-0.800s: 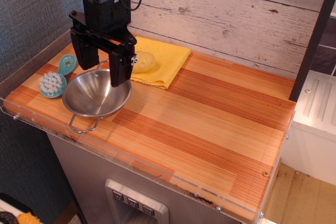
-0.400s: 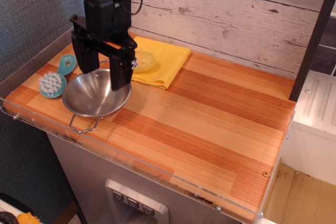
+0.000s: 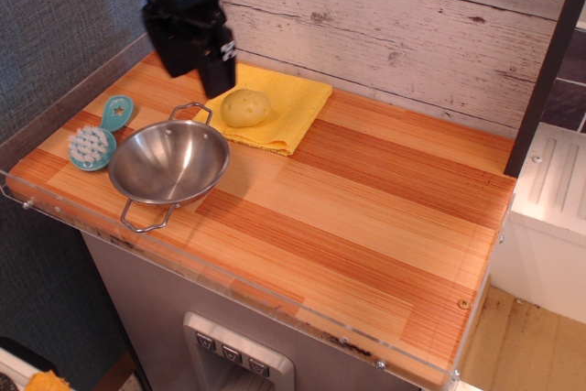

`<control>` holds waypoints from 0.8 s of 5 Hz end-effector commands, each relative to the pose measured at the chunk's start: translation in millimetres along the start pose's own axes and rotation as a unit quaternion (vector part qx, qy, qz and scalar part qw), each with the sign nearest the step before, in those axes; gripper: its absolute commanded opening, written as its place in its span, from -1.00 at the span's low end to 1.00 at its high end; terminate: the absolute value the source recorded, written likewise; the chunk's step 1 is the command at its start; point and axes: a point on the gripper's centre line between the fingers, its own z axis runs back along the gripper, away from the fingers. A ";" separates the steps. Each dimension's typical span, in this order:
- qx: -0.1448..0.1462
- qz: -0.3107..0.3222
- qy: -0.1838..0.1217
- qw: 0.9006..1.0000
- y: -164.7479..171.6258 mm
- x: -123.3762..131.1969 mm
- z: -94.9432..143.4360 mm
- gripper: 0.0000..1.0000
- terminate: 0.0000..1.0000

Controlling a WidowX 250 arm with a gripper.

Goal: Pick the potato and put it into the stainless steel wok

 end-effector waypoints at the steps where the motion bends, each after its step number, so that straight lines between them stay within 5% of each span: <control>1: 0.069 -0.001 -0.018 0.997 40.0 55.9 1.9 1.00 -1.00; 4: 0.116 0.025 0.013 0.993 26.3 69.4 -8.1 1.00 -1.00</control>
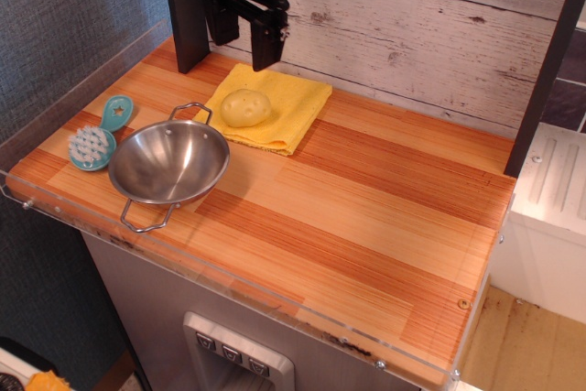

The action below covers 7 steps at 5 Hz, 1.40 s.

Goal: Pick the potato and put it into the stainless steel wok

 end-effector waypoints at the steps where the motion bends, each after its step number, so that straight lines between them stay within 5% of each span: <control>1: 0.016 0.020 -0.008 1.000 5.5 -2.2 10.5 1.00 -1.00; 5: -0.015 0.011 -0.003 1.000 -9.8 -28.1 -22.8 1.00 -1.00; 7: -0.011 0.006 -0.003 1.000 -15.9 -16.0 -33.8 1.00 -1.00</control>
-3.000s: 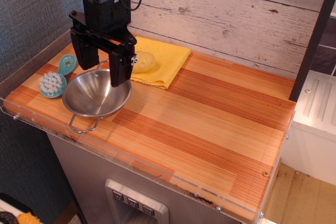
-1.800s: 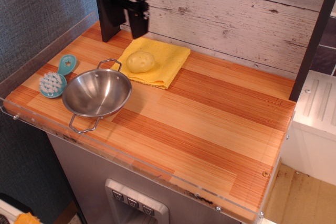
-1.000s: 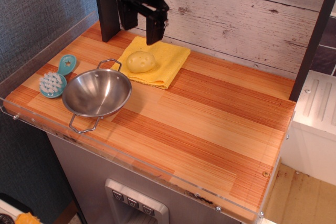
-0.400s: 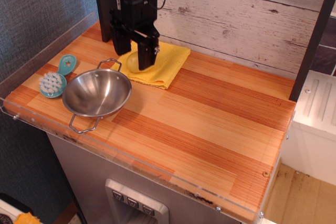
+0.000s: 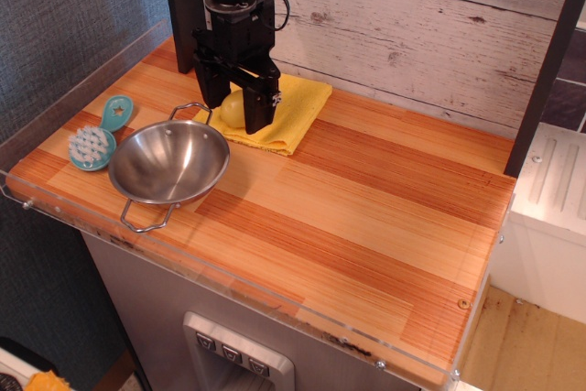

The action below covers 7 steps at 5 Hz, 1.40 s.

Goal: Pick the potato and put it into the stainless steel wok

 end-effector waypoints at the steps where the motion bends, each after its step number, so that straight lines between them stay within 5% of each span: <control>1: 0.011 -0.016 -0.019 1.000 -1.8 17.0 10.1 -1.00 -1.00; 2: 0.009 -0.012 -0.025 1.000 0.0 18.4 15.6 -1.00 -1.00; 4: -0.016 -0.030 -0.068 0.997 -15.7 14.2 63.4 -1.00 -1.00; 5: -0.032 -0.017 -0.080 0.996 -18.7 -5.9 76.1 -1.00 -1.00; 7: -0.016 0.007 -0.038 0.999 2.1 -48.5 58.6 -1.00 -1.00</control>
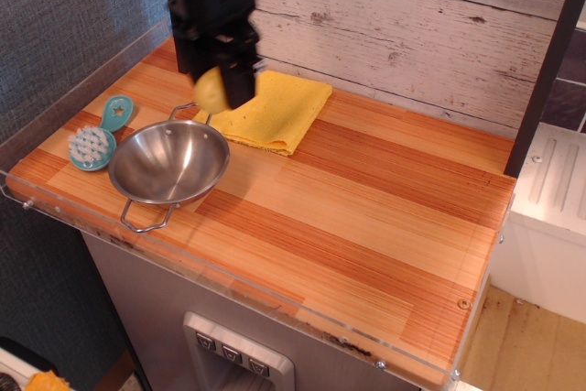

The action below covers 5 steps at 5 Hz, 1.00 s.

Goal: Pick the potato and put it into the stainless steel wok

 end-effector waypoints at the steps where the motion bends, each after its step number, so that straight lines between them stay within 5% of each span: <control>1: 0.042 0.008 0.005 0.999 22.8 -22.2 10.2 -1.00 -1.00; 3: 0.048 0.003 0.013 0.999 21.2 -38.9 11.0 -1.00 -1.00; 4: 0.051 0.006 0.016 0.999 18.9 -39.2 17.1 1.00 -1.00; 5: 0.052 0.014 0.019 0.998 22.6 -36.0 24.6 1.00 -1.00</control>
